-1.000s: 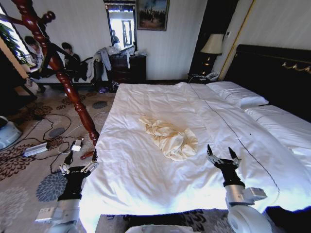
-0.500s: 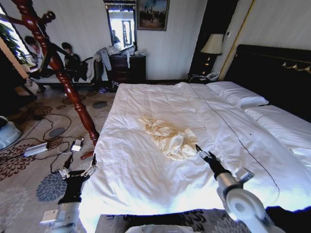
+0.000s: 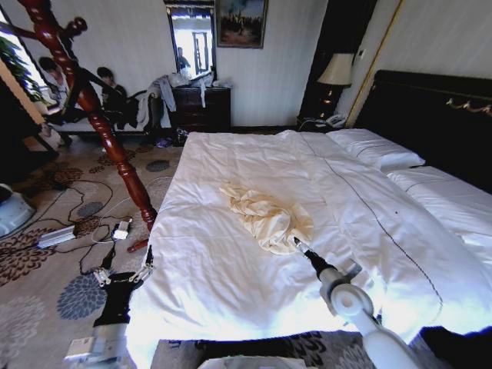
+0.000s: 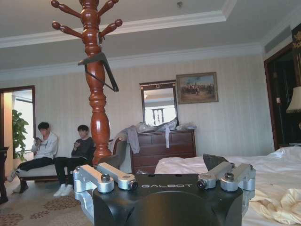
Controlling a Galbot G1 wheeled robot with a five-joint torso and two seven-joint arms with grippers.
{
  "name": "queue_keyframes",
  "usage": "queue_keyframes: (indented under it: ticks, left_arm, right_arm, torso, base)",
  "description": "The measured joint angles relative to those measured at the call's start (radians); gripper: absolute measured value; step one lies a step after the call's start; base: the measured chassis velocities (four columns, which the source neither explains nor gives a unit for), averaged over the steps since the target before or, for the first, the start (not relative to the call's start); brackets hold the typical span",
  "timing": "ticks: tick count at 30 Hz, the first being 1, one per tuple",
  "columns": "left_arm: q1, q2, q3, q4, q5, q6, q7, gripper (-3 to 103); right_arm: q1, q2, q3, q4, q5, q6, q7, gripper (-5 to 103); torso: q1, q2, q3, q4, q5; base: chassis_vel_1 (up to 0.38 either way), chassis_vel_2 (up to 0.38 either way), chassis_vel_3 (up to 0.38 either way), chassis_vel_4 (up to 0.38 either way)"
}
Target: Pick up the clothes from the bed and hang them on the clothes hanger.
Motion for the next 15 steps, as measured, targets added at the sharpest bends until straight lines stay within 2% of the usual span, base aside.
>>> queue_keyframes:
  ticks: [3, 4, 9, 15]
  left_arm:
    - [0.001, -0.002, -0.003, -0.002, 0.001, 0.0, 0.0, 100]
    - [0.002, -0.007, -0.004, -0.001, 0.005, 0.0, 0.0, 100]
    - [0.0, -0.011, -0.004, 0.007, 0.011, -0.001, 0.0, 100]
    - [-0.002, -0.011, -0.004, 0.014, 0.016, -0.001, -0.001, 100]
  right_arm:
    - [0.019, 0.015, -0.025, -0.021, -0.011, 0.007, -0.011, 100]
    - [0.04, 0.034, -0.044, -0.023, -0.013, 0.033, -0.046, 100]
    - [0.088, 0.056, -0.067, -0.044, 0.002, 0.097, -0.114, 100]
    - [0.132, 0.058, -0.105, -0.071, 0.002, 0.143, -0.153, 100]
  torso:
    - [0.0, 0.0, 0.0, -0.0001, 0.0]
    - [0.0, 0.0, 0.0, -0.0001, -0.0001]
    - [0.0, 0.0, 0.0, 0.0, -0.0002]
    - [0.0, 0.0, 0.0, -0.0001, -0.0002]
  base:
    - [0.0, 0.0, 0.0, 0.0]
    - [0.0, 0.0, 0.0, 0.0]
    - [0.0, 0.0, 0.0, 0.0]
    - [0.0, 0.0, 0.0, 0.0]
